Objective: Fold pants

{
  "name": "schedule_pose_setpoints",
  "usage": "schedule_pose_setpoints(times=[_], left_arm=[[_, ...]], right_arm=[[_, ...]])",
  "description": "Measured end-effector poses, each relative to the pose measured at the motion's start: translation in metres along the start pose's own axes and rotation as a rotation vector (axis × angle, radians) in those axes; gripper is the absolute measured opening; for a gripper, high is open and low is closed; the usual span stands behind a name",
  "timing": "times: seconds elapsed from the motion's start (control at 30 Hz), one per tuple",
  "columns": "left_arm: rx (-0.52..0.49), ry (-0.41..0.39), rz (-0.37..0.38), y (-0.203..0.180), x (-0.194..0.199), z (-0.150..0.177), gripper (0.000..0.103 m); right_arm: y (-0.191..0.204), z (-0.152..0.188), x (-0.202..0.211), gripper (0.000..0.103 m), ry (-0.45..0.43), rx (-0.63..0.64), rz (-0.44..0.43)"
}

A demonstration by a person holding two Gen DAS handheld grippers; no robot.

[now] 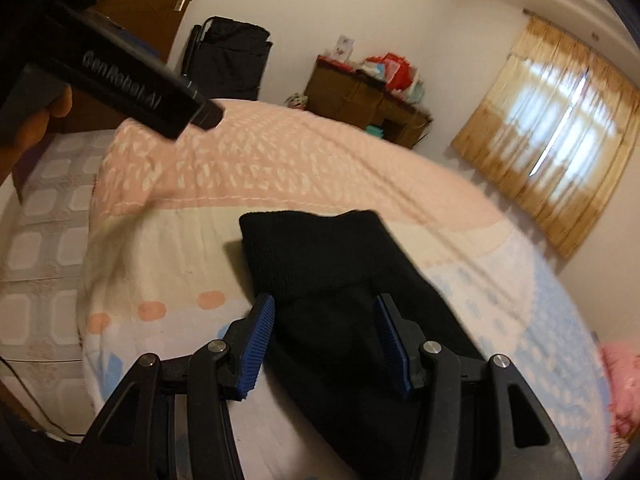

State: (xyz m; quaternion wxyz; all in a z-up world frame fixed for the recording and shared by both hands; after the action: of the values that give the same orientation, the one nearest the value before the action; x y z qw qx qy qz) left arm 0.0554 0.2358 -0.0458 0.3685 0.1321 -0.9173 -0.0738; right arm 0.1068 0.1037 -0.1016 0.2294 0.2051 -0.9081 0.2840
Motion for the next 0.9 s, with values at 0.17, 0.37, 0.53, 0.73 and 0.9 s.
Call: schedule_pose_setpoints(times=[0.17, 0.37, 0.53, 0.73, 0.9], left_arm=[[-0.019, -0.005, 0.001, -0.004, 0.000, 0.002, 0.103], [0.000, -0.004, 0.004, -0.002, -0.001, 0.002, 0.103], [-0.005, -0.004, 0.001, 0.001, 0.000, 0.004, 0.103], [0.011, 0.015, 0.047, -0.003, -0.004, 0.006, 0.103], [0.017, 0.033, 0.158, -0.020, -0.005, 0.009, 0.103]], right_arm=[[-0.018, 0.001, 0.004, 0.053, 0.019, -0.089, 0.058], [0.007, -0.010, 0.020, 0.054, -0.060, -0.016, -0.055], [0.009, 0.002, -0.005, 0.053, -0.013, -0.004, -0.043], [-0.017, 0.012, -0.018, 0.023, 0.055, -0.124, -0.040], [-0.037, 0.012, -0.016, 0.019, 0.059, -0.290, -0.155]])
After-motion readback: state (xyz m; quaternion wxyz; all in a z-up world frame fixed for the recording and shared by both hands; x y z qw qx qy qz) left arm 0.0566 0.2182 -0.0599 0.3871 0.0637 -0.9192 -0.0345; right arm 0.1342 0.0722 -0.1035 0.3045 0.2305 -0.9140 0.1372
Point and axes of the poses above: each gripper's, at about its wrist camera, not at the fingertips, and x roughly against the way its jaws point, y to its left, z to its underside, the point moved 3 cm from there along -x, roughly the way its jaws point, and after that the axes turned 3 degrees about -x, right-handed, at the moved point
